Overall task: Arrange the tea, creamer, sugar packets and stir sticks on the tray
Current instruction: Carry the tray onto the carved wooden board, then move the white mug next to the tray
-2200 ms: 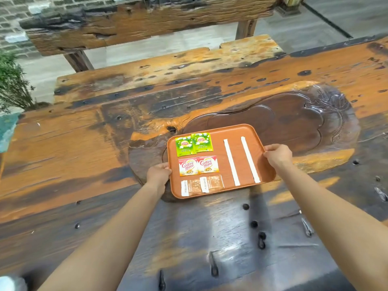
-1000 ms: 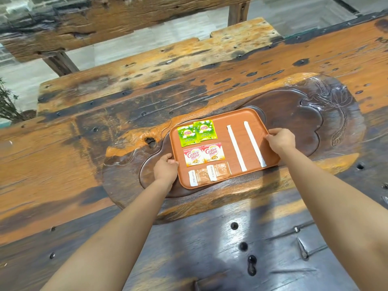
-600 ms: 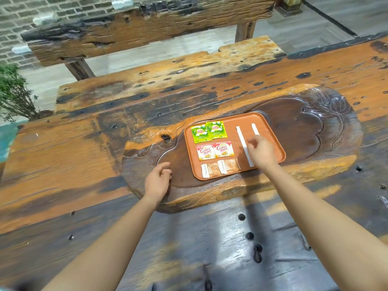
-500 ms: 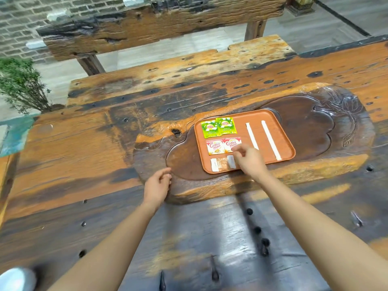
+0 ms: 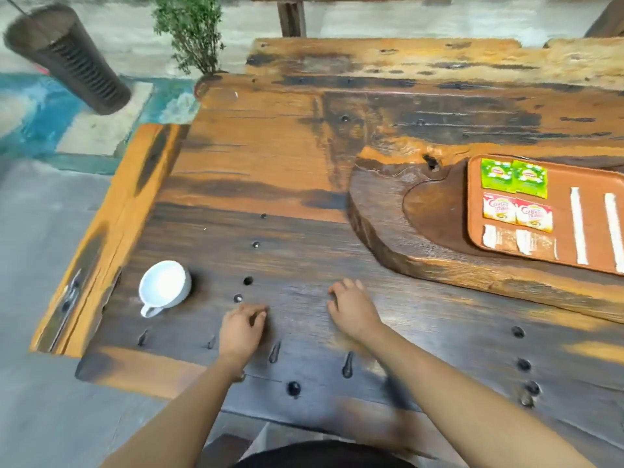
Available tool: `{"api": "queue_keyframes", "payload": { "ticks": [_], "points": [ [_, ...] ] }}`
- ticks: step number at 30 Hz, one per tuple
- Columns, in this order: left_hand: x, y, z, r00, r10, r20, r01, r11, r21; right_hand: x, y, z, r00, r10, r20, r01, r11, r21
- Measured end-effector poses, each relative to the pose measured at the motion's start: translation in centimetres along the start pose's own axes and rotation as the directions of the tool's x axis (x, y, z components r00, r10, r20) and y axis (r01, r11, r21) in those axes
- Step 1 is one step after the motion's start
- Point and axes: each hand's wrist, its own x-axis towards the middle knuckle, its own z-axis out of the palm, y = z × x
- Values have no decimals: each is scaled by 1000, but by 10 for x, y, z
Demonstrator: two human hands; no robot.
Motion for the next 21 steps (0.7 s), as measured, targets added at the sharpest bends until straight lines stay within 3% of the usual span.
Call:
{"api": "queue_keyframes", "payload": {
  "ticks": [3,6,9,11,13,17,21],
  "points": [
    [-3,-42,-15,988,-130,-78,133,991,33,17,-24,17,999,-26,-22,24,995,-99],
    [-5,-73,-29,930,-321,-180,304,946,-114,34,-37,29,998,-54,-23,48,977,-206],
    [0,-99,-46,775,-601,-197,477,760,-442,44,-33,42,999,-15,-32,3,944,-329],
    [7,-113,-59,688,-698,-200,498,654,-570,45,-26,52,999,-16,-50,-3,929,-370],
    [15,-121,-67,695,-686,-217,427,636,-643,44,-20,59,996,-32,-84,-2,928,-373],
    [27,-136,-73,775,-589,-232,314,676,-667,45,-16,65,988,-55,-143,-4,923,-385],
    [30,-143,-75,838,-531,-129,249,581,-775,47,-14,68,984,-61,-165,-10,918,-396]
  ]
}}
